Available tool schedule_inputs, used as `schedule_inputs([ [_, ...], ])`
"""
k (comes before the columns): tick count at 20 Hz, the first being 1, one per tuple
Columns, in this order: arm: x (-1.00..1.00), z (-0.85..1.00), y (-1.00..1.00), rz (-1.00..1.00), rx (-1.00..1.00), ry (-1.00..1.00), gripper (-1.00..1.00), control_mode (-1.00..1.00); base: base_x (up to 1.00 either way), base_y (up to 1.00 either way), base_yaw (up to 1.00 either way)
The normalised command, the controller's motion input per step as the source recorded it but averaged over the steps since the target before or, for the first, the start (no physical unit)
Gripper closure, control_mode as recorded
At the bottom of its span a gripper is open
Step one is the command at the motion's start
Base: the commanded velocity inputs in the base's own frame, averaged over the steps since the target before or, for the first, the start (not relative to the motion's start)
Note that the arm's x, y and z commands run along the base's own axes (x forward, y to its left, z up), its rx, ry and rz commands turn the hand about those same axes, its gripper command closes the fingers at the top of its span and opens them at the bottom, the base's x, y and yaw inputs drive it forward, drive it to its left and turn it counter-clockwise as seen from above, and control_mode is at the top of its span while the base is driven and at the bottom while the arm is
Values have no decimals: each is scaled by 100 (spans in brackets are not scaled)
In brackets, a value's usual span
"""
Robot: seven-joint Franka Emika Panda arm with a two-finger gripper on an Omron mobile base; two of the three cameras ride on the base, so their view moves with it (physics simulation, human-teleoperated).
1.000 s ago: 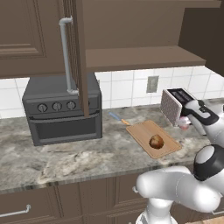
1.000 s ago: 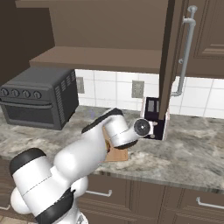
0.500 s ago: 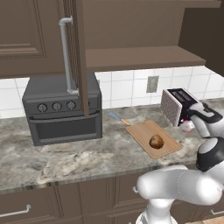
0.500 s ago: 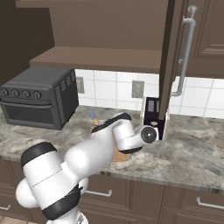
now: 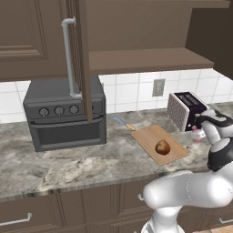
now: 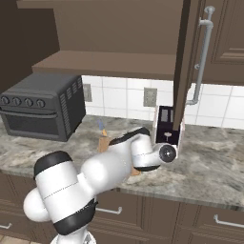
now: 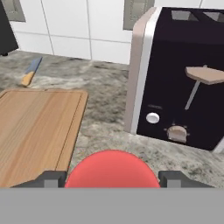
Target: Pick the bread, place it on the cutting board, pick the jam, place it on the counter, and close the cabinet.
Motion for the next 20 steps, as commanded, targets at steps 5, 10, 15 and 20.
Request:
schedule_inputs([
  [5,0,-23,-21,0,0,0,100,-100,0,0,0],
  [10,2,-19,-22,0,0,0,100,-100,0,0,0],
  [15,8,-13,-16,0,-1,0,100,-100,0,0,0],
  [20,15,-11,-13,0,-1,0,100,-100,0,0,0],
])
